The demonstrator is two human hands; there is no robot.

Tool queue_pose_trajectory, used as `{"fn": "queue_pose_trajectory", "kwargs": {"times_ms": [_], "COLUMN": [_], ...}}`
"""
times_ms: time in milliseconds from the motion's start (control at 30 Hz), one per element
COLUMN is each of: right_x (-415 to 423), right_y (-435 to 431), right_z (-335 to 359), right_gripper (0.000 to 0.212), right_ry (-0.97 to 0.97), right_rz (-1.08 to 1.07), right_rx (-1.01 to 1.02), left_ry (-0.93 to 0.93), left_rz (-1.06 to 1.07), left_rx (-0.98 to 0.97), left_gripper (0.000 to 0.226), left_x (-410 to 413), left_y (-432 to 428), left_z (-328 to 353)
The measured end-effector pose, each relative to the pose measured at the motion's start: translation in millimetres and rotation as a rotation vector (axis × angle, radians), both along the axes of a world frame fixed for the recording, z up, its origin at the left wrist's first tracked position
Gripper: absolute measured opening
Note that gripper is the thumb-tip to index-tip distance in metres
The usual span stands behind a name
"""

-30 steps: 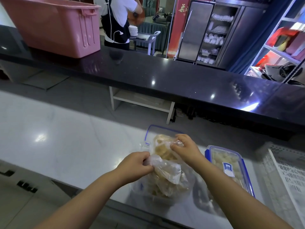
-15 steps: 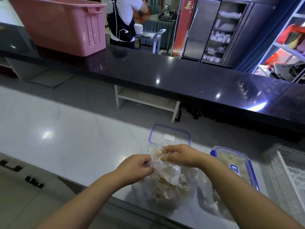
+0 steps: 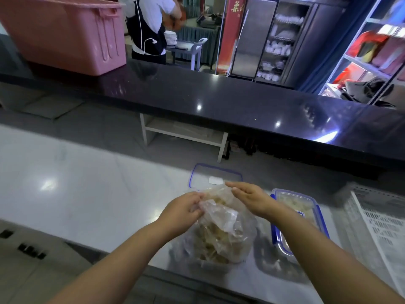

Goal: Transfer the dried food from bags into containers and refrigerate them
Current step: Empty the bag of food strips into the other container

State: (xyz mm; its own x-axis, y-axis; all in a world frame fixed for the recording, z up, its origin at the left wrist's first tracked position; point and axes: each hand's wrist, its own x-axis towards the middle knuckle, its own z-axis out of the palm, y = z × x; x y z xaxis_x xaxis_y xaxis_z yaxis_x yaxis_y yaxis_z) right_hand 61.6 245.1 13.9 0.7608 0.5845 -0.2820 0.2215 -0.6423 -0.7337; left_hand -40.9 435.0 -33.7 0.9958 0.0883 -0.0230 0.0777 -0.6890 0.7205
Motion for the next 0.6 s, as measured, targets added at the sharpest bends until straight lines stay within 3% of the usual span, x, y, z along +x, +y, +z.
{"fn": "queue_pose_trajectory", "kwargs": {"times_ms": [67,133,233,300,367,433,467,533,600], "right_x": [-8.7,-19.5,-36.4,-43.9,-42.3,-36.8,-34.8,-30.3,-28.9], "right_y": [-16.8,-33.7,-54.0,-55.9,-50.3,-40.7,-35.8,-28.7,-23.7], "right_z": [7.2,9.4,3.6,-5.4,-17.7,-23.3,-23.0,-22.4,-16.2], "right_gripper": [0.038,0.045,0.086,0.1,0.08,0.032,0.019,0.022,0.019], "right_ry": [0.051,0.112,0.146,0.039,-0.144,-0.193,-0.182,-0.14,-0.054], "right_rz": [0.024,0.095,0.204,0.182,0.055,-0.092,-0.137,-0.215,-0.273], "right_rx": [0.059,0.059,-0.043,-0.118,-0.107,-0.03,-0.008,0.049,0.132], "left_ry": [0.078,0.131,0.172,0.158,0.134,0.104,0.084,0.076,0.123], "left_rz": [-0.025,-0.024,0.039,0.081,0.118,0.137,0.141,0.145,0.131], "left_rx": [-0.01,0.04,-0.056,-0.181,-0.335,-0.453,-0.491,-0.529,-0.544], "left_gripper": [0.024,0.015,0.013,0.016,0.019,0.02,0.018,0.007,0.02], "left_x": [5.2,10.5,16.4,18.2,18.9,19.5,19.8,20.4,20.8], "left_y": [-6.7,-9.5,-5.4,-4.4,-5.9,-7.0,-7.1,-6.2,-4.8], "left_z": [3.8,7.1,4.5,6.3,10.8,13.9,15.2,15.3,15.2]}}
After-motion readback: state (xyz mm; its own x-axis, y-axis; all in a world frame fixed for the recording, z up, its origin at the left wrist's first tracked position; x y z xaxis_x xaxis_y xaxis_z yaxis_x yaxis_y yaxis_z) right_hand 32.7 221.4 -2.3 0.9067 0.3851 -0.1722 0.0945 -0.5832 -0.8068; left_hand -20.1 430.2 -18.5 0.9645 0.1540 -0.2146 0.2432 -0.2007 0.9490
